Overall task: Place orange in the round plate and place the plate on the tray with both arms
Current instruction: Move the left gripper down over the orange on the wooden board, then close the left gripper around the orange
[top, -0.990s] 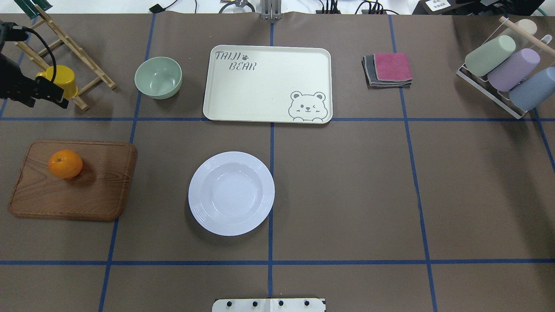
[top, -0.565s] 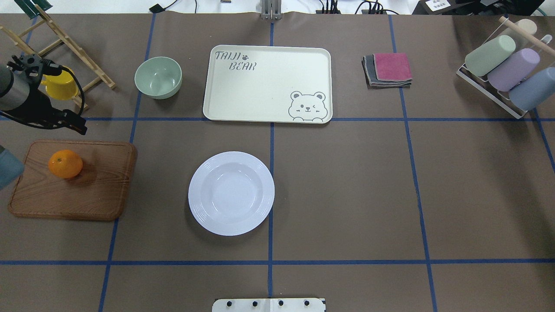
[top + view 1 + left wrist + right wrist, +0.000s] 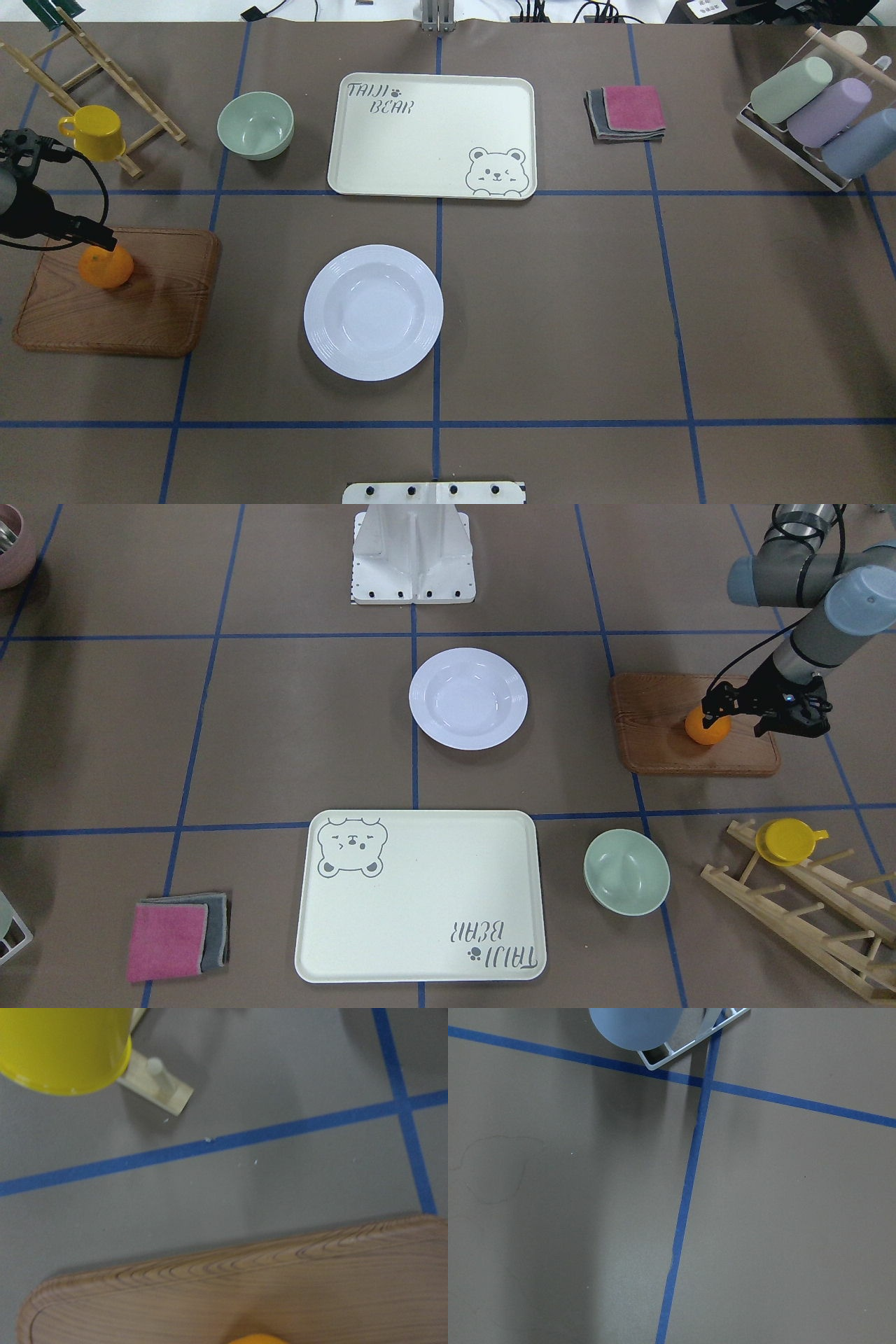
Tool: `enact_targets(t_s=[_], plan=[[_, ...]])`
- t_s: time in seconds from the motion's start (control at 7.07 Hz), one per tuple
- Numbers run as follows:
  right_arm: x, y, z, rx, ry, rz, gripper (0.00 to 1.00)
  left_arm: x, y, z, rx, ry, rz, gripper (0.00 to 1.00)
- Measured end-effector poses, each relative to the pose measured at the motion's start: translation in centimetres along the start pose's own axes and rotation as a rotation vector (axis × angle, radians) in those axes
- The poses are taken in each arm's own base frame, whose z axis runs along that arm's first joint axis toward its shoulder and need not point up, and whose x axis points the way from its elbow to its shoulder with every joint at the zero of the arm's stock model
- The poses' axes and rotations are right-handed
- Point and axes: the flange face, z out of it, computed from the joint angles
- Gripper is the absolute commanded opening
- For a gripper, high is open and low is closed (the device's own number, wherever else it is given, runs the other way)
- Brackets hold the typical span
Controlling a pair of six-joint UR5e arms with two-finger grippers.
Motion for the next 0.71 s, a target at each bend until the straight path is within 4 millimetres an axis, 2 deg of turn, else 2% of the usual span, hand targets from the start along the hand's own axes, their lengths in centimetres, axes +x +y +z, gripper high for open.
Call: enact_targets(t_s=[0.71], plan=[[0.1,0.1,0.1,-0.002,-0.004,0.003,1.00,2.3,1.2,1.5,-0.010,-0.014,-0.025,0.97]])
